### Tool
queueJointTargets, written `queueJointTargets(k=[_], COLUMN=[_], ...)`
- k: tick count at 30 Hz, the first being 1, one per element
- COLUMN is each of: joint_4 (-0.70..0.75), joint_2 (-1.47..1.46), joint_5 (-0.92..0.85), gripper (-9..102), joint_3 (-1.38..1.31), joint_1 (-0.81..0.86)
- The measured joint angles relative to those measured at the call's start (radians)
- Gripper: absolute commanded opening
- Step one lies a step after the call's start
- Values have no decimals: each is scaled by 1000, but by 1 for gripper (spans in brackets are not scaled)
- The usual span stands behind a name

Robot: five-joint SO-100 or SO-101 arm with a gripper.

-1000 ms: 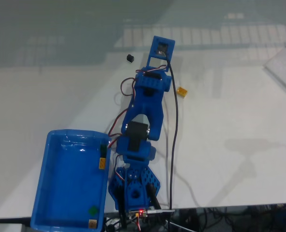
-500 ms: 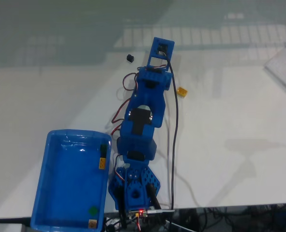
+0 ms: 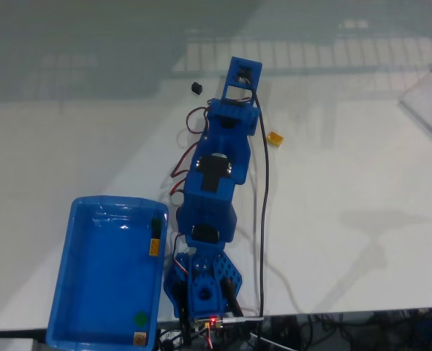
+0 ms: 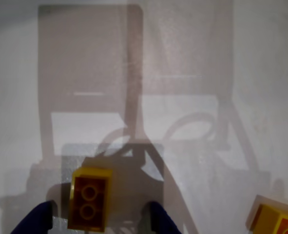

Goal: Pick up all the lego then put into the bin

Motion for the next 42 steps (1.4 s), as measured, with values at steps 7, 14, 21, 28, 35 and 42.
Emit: queueJointTargets(k=[7, 14, 21, 28, 35, 42], joint_4=[-3, -3, -5, -5, 129, 437], joint_2=[-21, -32, -40, -23, 264, 672], joint_5=[0, 0, 0, 14, 158, 290], gripper=[20, 1, 0, 0, 0, 0], joint_3=[-20, -29, -31, -29, -28, -28], joint_1=[-5, -9, -14, -25, -153, -410])
